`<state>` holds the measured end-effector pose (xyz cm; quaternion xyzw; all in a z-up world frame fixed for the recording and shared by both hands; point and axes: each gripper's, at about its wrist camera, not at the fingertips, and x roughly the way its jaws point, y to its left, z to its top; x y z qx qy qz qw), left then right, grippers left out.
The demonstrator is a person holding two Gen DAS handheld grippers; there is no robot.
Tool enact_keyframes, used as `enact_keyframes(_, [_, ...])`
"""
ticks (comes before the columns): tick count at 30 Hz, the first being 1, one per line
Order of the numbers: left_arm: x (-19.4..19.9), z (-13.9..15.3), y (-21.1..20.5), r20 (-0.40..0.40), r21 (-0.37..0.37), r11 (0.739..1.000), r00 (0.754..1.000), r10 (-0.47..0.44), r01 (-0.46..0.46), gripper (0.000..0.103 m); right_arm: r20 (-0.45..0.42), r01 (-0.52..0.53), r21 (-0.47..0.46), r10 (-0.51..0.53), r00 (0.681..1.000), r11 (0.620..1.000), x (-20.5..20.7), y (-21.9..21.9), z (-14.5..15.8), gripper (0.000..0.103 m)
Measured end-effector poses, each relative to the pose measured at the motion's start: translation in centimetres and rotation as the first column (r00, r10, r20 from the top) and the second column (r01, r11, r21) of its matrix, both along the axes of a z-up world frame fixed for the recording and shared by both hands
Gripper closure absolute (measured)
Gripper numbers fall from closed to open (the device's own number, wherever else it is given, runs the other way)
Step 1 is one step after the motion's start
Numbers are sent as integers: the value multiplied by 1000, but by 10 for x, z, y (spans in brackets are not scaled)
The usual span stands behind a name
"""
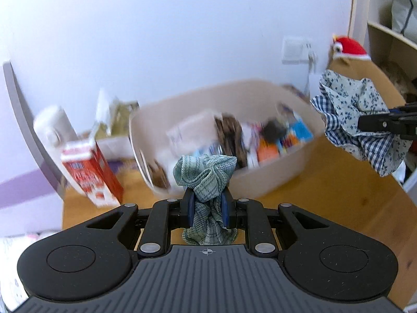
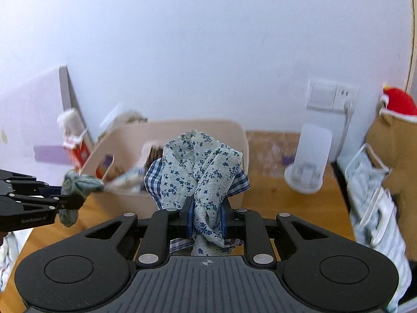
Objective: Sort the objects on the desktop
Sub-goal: 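Carry both scrunchies into the bin and open both tools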
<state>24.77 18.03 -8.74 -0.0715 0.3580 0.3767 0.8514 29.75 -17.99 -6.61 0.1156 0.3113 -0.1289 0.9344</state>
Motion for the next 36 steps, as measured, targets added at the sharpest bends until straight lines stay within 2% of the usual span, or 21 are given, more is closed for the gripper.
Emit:
enact_keyframes(7, [18,37,26,44,70,998,999,1,-4,83,56,21,-81,-17,998,997,24,-21,17,85])
enact_keyframes(13, [43,54,47,53,48,999,998,16,-18,83,85,32,-108,-23,996,994,49,-38,23,85])
enact_keyframes(21, [75,33,65,42,15,1000,999,18,-19,83,63,-17,-111,24,998,994,91,-43,14,85])
enact_keyframes(30, [98,5,84,-34,-84,993,996,83,-86,82,-41,-9,50,11,999,999,128,-57,-29,84])
enact_keyframes(36, [104,-10,92,-94,-117,985,988,119,-130,81,-112,-55,102,66,991,993,144,-57,-50,80])
